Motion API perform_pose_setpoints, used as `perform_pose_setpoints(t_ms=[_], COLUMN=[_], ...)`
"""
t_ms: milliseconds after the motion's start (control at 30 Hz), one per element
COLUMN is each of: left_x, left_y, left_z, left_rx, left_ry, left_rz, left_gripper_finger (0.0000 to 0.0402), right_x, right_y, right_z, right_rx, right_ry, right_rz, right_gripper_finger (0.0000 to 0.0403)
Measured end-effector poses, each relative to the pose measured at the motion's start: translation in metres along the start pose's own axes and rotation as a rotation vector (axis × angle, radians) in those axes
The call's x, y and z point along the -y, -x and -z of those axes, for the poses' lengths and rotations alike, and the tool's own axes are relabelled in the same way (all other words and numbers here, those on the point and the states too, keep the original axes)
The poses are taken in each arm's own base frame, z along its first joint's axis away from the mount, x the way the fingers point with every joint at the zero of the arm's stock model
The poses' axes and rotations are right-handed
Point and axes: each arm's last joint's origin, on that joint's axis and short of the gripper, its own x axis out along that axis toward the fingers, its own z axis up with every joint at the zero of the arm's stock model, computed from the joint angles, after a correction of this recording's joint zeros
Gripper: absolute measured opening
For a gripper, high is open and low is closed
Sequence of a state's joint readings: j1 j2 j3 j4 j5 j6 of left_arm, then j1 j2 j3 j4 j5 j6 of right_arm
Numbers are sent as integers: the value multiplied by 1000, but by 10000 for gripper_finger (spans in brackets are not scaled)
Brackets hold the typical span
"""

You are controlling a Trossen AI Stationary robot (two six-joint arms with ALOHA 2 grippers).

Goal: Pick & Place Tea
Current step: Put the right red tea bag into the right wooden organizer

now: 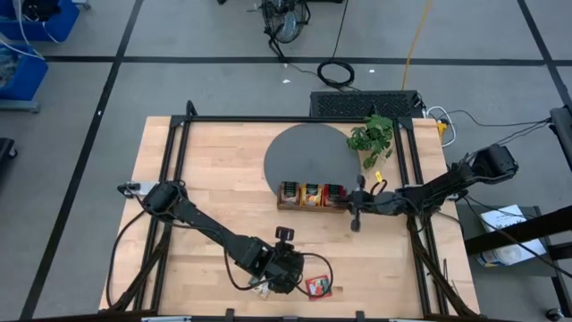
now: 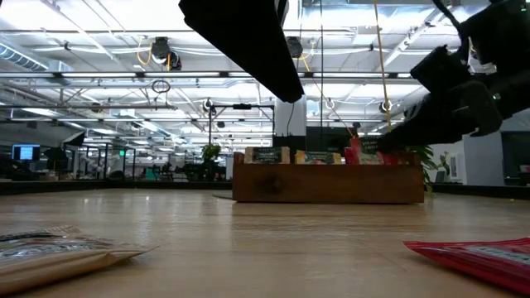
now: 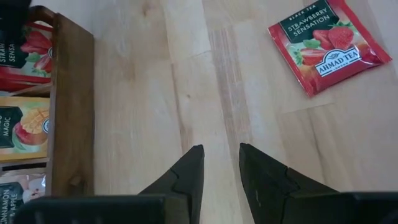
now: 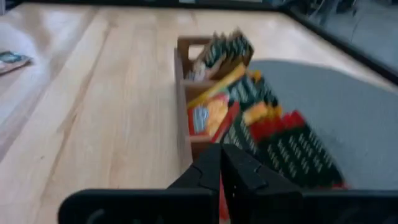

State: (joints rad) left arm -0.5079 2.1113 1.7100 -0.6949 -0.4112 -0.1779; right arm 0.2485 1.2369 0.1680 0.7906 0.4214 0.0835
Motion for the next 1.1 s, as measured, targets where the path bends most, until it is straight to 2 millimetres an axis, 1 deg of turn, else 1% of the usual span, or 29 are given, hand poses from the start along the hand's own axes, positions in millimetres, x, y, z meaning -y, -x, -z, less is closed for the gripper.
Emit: perform_pose_setpoints(t_ms=[133, 233, 300, 367, 500, 600, 667, 733, 800, 967, 1100], left_x=[2, 4, 5, 6, 6, 6, 6, 6, 6, 6, 6], left_y=[1, 2, 2, 2, 3, 3, 3, 3, 3, 3, 3], left_z=[1, 1, 1, 1, 1, 1, 1, 1, 1, 1, 1], left_rx=[-2, -1, -1, -1, 0, 0, -1, 0, 2, 2, 2], left_ry=[2, -1, -2, -2, -4, -5, -4, -4, -3, -3, -3], left_rz=[3, 5, 7, 9, 10, 10, 9, 10, 10, 10, 10], left_gripper_finger=[106, 106, 106, 106, 106, 106, 106, 106, 106, 106, 106], right_x=[0, 0, -1, -4, -15, -19, -17, -13, -9, -4, -1], right_y=[0, 0, 0, 1, 7, 7, 5, 0, -4, -13, -14], right_z=[5, 5, 2, -4, -15, -21, -26, -30, -29, -27, -22], right_rx=[-48, -49, -18, 45, 157, 195, 204, 186, 141, 6, -67], right_ry=[-42, -55, -49, -18, 112, 198, 193, 156, 130, 75, 42], right_rz=[5, 4, -7, -44, -128, -131, -73, 12, 71, 112, 132], right_gripper_finger=[1, 1, 1, 1, 2, 1, 1, 1, 1, 0, 0])
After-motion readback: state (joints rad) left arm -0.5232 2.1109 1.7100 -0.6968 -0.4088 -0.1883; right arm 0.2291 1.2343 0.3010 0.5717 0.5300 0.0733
